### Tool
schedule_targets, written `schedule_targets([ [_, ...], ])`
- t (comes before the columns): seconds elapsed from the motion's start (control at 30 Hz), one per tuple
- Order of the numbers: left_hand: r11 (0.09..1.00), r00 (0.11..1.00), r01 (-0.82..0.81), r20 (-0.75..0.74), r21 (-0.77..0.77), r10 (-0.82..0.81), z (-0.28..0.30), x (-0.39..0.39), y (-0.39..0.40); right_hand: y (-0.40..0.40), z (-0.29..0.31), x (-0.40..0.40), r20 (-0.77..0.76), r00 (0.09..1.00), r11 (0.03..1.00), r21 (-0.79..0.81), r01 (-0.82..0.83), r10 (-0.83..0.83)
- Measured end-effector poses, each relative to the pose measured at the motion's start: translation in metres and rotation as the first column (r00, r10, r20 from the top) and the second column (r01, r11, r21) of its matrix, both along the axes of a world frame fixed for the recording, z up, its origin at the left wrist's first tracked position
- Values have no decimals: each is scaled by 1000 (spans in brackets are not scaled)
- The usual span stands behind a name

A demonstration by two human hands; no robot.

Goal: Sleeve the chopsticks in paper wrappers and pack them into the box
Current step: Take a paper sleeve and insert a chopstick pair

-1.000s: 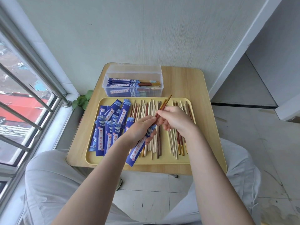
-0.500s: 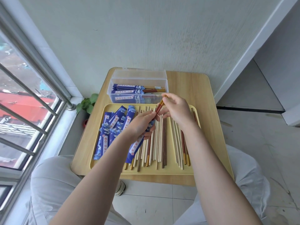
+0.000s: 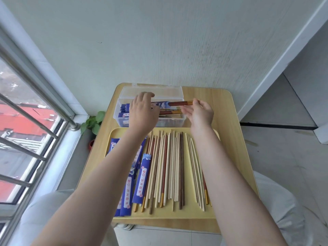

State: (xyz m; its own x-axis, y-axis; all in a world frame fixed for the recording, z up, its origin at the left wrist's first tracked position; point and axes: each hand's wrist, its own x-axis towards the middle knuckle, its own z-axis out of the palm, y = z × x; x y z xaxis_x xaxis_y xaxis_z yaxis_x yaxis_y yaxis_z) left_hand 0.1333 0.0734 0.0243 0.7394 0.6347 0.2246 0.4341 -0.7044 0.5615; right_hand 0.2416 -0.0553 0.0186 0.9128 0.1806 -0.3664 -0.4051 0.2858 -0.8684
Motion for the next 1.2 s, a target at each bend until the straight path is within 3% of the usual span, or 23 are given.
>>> schedule_targets([
  [0.13, 998, 981, 45, -191, 52, -34, -25, -4, 10, 18, -7, 4, -5, 999, 996, -84, 39, -40],
  [0.33, 1000, 926, 22, -376, 17, -13, -45, -11, 18, 35, -11, -6, 20, 979, 922, -341, -185, 204],
  [0.4, 998, 909, 47, -416, 51, -22, -48, -13, 18, 28, -9, -5, 67, 951, 826, -518, -225, 301],
  [0.5, 993, 893, 72, -450, 89, -24, -50, -14, 18, 20, -13, -3, 226, 858, 611, -782, -123, 462],
  [0.63, 993, 884, 68, -467, 100, -14, -49, -15, 16, 17, -10, -5, 335, 714, 449, -893, 32, 615],
  [0.73, 990, 914, 33, -404, 136, 25, -47, -20, 12, 14, -9, -8, 265, 598, 319, -948, 16, 757],
  [0.83, 979, 902, 64, -431, 192, 25, -44, -20, 12, 14, -13, -12, 126, 507, 162, -986, -28, 853],
  [0.9, 981, 881, 78, -472, 179, 16, -39, -18, 14, 14, -11, -14, 135, 511, 166, -986, -15, 849],
  [1.0, 985, 878, 73, -478, 155, 10, -35, -20, 13, 6, -8, -21, 255, 530, 281, -959, 34, 808],
  [1.07, 986, 914, 50, -404, 160, 19, -35, -23, 8, 0, -7, -28, 295, 531, 328, -944, 34, 794],
  [1.2, 996, 984, -54, -163, 77, 66, -32, -37, -17, -16, -17, -51, 273, 541, 305, -952, 31, 796],
])
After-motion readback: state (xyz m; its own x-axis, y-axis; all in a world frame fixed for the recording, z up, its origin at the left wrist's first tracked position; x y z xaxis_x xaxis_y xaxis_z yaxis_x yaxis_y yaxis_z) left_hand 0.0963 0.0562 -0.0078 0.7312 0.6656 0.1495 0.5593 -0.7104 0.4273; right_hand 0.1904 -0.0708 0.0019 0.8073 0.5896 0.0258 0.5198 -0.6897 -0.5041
